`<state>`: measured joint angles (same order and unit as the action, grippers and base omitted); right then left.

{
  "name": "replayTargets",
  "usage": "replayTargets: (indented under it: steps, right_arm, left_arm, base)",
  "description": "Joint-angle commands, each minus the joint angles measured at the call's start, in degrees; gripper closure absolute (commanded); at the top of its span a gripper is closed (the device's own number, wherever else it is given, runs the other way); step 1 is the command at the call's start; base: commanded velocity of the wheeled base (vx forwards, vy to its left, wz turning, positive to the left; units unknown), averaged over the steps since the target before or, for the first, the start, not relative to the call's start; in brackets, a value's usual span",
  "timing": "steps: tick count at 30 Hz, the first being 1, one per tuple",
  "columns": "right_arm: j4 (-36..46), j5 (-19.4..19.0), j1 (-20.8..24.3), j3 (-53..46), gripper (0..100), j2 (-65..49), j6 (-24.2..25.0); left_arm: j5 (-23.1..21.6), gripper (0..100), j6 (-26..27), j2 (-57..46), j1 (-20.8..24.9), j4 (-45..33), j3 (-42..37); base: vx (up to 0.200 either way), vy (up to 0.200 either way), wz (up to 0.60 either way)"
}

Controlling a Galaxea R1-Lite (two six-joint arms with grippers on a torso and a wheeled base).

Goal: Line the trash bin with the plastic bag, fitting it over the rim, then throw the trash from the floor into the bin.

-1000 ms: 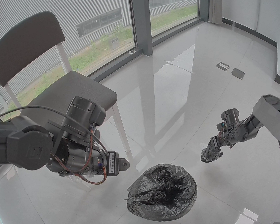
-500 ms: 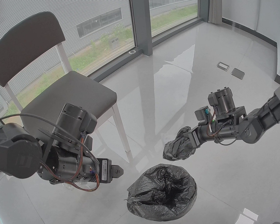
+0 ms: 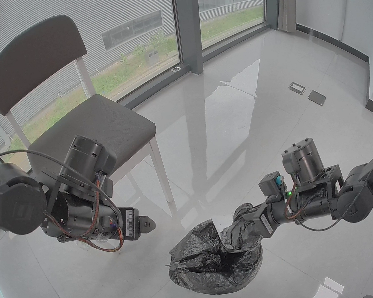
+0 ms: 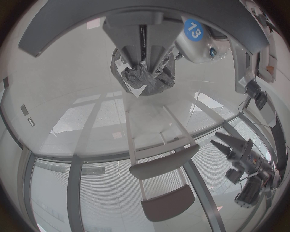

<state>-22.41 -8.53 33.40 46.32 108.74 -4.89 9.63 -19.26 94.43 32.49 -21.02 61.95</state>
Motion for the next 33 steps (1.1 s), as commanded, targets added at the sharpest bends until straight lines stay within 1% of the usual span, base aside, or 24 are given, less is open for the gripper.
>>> replayTargets:
  steps: [1,5,11,13,14,21,26,33]
  right_arm:
    - [-0.09,-0.08,1.31,-0.62,100,2.62,-0.12]
    - [-0.36,-0.08,2.37,1.49,100,7.54,-0.56]
    - [0.08,-0.08,2.81,5.71,100,15.1,-1.26]
    - [0.08,-0.08,2.72,6.32,100,16.06,-1.26]
    - [0.26,-0.08,2.72,8.43,100,18.79,-1.26]
    - [0.26,-0.08,3.16,14.94,100,26.26,-1.18]
    - [0.35,-0.7,4.74,20.03,100,30.83,-0.56]
    - [0.35,-0.7,5.71,21.62,100,33.12,0.23]
  left_arm:
    - [0.04,0,0.1,-0.56,-0.76,0.54,0.01]
    - [0.04,0,0.1,-0.74,-1.2,0.71,0.01]
    - [0.04,0,0.28,-0.74,-1.99,0.8,0.01]
    - [0.04,0,0.28,-0.74,-2.17,0.8,0.01]
    - [0.04,0,0.28,-0.91,-2.87,1.15,-0.08]
    - [0.04,0,0.28,-3.29,-4.1,1.24,-1.48]
    - [0.04,0,0.63,-6.54,-5.42,1.33,-5.0]
    - [-0.31,0,3.44,-10.23,-8.05,3.61,-9.57]
  base:
    - [0.0,0.0,0.0]
    - [0.0,0.0,0.0]
    - [0.0,0.0,0.0]
    - [0.0,0.0,0.0]
    - [0.0,0.0,0.0]
    - [0.0,0.0,0.0]
    - [0.0,0.0,0.0]
    - [0.0,0.0,0.0]
